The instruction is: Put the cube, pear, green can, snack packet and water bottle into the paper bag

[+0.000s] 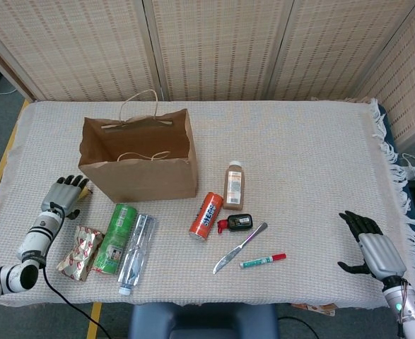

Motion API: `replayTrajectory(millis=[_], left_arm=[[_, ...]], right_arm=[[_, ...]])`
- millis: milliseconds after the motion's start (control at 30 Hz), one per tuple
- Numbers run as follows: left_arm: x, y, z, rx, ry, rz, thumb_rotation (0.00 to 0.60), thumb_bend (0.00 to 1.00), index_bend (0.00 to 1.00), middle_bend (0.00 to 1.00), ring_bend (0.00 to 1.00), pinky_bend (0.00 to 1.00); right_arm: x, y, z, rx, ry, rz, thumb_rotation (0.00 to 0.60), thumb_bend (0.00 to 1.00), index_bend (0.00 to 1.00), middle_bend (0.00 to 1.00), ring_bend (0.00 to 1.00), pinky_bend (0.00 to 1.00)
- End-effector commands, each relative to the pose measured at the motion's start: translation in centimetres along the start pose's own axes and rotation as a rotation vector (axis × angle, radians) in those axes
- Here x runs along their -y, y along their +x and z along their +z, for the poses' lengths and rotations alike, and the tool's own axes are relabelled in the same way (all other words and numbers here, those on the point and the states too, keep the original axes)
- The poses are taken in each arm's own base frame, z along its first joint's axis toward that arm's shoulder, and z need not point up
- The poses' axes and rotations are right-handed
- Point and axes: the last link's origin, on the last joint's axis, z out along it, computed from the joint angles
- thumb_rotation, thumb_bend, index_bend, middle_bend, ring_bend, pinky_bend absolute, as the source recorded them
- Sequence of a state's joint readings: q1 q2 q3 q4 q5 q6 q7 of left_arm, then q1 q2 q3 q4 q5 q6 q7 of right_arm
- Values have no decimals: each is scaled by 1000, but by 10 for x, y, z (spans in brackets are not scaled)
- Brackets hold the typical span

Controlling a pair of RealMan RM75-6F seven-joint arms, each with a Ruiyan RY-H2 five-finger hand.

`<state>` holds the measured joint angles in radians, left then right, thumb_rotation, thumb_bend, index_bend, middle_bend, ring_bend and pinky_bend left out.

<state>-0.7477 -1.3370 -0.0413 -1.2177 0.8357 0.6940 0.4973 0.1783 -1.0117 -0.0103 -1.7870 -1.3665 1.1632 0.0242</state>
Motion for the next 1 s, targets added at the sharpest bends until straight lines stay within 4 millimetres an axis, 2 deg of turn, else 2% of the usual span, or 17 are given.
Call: replayTrajectory(millis=[33, 167, 233, 333, 433, 467, 500, 567, 700, 867, 1000], left_arm=[[1, -5, 3, -3, 16, -27, 600, 344, 43, 0, 0, 187], [1, -5, 6, -46, 35, -58, 600, 352, 102, 20, 24, 241], [3, -5, 7, -68, 43, -72, 600, 376, 148, 60, 69, 293], [3, -7, 8, -84, 48, -84, 600, 454, 286, 170, 195, 429], [7, -11, 5, -112, 60, -88, 600, 540, 511, 397, 406, 614], [8, -13, 3, -123, 63, -94, 600, 563, 597, 503, 497, 686], [10, -14, 2, -135, 66, -103, 600, 572, 634, 556, 540, 717], [16, -10, -3, -186, 86, -140, 600, 580, 667, 593, 569, 733], [35, 2, -15, -302, 155, -300, 600, 584, 671, 599, 572, 732], [61, 34, -34, -447, 286, -769, 600, 585, 653, 598, 573, 717], [71, 73, -57, -506, 289, -1123, 600, 593, 646, 596, 572, 710]], right_arm=[[0, 0, 0, 1, -1, 3, 600, 60, 0, 0, 0, 0], [1, -1, 0, 2, 0, 4, 600, 60, 0, 0, 0, 0], [1, -1, 0, 5, 0, 5, 600, 60, 0, 0, 0, 0], [1, -2, 0, 6, -1, 7, 600, 60, 0, 0, 0, 0], [1, -1, 0, 4, -1, 7, 600, 60, 0, 0, 0, 0], [1, -1, 0, 3, -1, 7, 600, 60, 0, 0, 0, 0], [1, -1, 0, 3, -1, 7, 600, 60, 0, 0, 0, 0], [2, -1, 0, 2, -1, 6, 600, 60, 0, 0, 0, 0], [2, 0, 0, -5, 2, 6, 600, 60, 0, 0, 0, 0], [3, 1, -2, -18, 19, 6, 600, 60, 0, 0, 0, 0], [4, 1, -3, -25, 34, 6, 600, 60, 0, 0, 0, 0]])
